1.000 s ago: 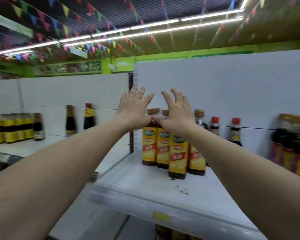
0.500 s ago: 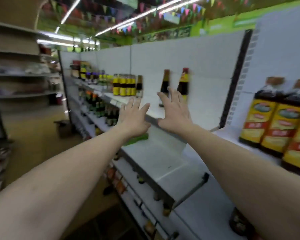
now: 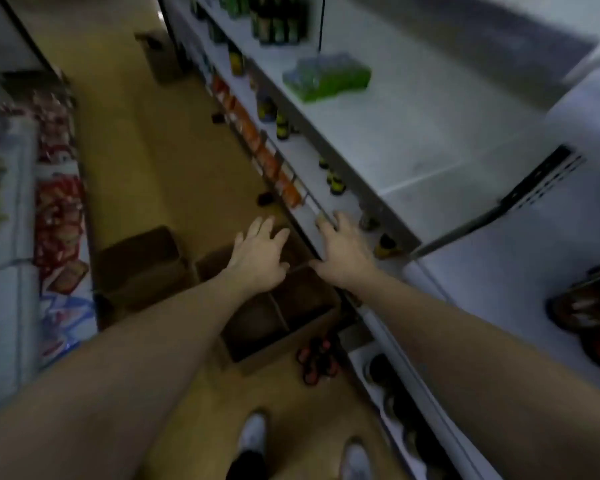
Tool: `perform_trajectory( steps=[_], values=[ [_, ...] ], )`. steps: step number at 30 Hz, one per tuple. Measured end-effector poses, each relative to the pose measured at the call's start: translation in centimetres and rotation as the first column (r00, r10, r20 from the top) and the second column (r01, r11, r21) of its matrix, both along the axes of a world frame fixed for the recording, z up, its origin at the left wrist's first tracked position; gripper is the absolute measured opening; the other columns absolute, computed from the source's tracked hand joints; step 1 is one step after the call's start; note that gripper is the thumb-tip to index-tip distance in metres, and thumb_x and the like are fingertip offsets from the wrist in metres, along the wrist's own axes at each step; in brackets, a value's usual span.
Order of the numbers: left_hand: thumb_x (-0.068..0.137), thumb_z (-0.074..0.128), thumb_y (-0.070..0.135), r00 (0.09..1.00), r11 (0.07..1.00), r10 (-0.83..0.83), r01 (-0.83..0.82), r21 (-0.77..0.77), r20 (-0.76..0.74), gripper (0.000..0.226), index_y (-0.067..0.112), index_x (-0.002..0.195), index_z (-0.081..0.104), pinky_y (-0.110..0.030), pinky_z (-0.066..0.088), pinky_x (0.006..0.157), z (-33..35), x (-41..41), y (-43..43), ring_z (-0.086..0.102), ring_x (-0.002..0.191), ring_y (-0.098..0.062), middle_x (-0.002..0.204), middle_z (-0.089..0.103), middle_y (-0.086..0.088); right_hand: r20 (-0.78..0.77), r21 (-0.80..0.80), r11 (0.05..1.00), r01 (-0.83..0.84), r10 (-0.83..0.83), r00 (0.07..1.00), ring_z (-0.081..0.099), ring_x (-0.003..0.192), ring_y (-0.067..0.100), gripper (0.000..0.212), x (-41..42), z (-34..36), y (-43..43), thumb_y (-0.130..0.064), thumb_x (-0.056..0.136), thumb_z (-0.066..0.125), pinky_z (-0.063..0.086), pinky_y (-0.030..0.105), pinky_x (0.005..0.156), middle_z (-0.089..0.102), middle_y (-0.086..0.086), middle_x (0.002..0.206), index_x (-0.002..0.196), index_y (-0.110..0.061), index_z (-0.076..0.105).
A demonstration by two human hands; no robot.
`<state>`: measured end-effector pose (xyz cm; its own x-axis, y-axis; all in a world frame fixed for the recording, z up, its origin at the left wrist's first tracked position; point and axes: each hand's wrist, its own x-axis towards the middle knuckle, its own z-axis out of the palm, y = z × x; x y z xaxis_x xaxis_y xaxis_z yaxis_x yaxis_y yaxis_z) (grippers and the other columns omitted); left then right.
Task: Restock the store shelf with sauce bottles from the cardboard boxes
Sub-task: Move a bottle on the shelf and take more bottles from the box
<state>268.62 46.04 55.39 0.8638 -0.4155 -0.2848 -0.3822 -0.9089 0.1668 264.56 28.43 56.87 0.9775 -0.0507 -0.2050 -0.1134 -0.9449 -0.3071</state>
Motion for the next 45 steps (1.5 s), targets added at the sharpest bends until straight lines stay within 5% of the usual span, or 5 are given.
perform_trajectory(
  steps=[17,22,37,40,45],
  values=[
    [0.093,0.068,0.052,0.892,0.998,0.021,-0.048,-0.047,-0.452,0.093,0.020,0.164,0.019,-0.047,0.028,0.123,-46.6,-14.2,0.8,0.014,0.157,-0.034,0.172,0.011,-0.013,-0.468,0.080,0.968,0.238,-0.174,0.866,0.029,0.149,0.036,0.108,-15.9,-48.8,-3.8,-0.065,0.072,0.069,0.032,0.048,0.118,0.025,0.011,0.166,0.159,-0.015,0.030],
    [0.092,0.069,0.054,0.841,0.987,0.062,-0.130,-0.089,-0.537,0.096,0.023,0.165,0.014,-0.050,0.026,0.125,-54.8,-15.7,-0.6,0.007,0.159,-0.030,0.173,0.006,-0.008,-0.526,0.133,0.919,0.372,-0.253,0.812,0.023,0.153,0.033,0.114,-17.4,-56.4,-5.8,-0.045,0.080,0.084,0.029,0.049,0.122,0.021,0.013,0.168,0.164,-0.018,0.013],
    [0.079,0.089,0.032,0.872,0.788,0.236,-0.430,-0.441,-0.429,0.087,0.014,0.153,0.047,-0.036,0.037,0.112,-70.5,-18.5,-5.3,0.047,0.141,-0.032,0.153,0.053,-0.008,-0.484,0.546,0.353,0.760,-0.608,0.630,0.054,0.126,0.005,0.055,-15.5,-70.2,-5.6,-0.018,0.087,0.082,0.043,0.010,0.095,0.061,-0.011,0.135,0.135,-0.029,0.057],
    [0.075,0.088,0.028,0.903,0.730,0.273,-0.419,-0.540,-0.332,0.075,0.011,0.142,0.058,-0.023,0.039,0.110,-72.0,-18.8,-6.6,0.055,0.132,-0.024,0.140,0.063,-0.009,-0.500,0.590,0.227,0.775,-0.651,0.571,0.058,0.123,0.007,0.041,-15.1,-71.4,-5.3,-0.017,0.087,0.082,0.044,0.019,0.099,0.066,-0.012,0.125,0.118,-0.034,0.061],
    [0.076,0.086,0.014,0.890,0.623,0.328,-0.456,-0.636,-0.318,0.047,0.007,0.120,0.070,-0.006,0.043,0.093,-72.1,-18.3,-8.3,0.062,0.112,-0.010,0.118,0.073,-0.007,-0.419,0.626,0.230,0.745,-0.707,0.570,0.056,0.101,-0.020,0.044,-15.1,-72.5,-4.2,-0.019,0.087,0.083,0.043,0.008,0.093,0.060,-0.031,0.106,0.103,-0.047,0.053]
  ],
)
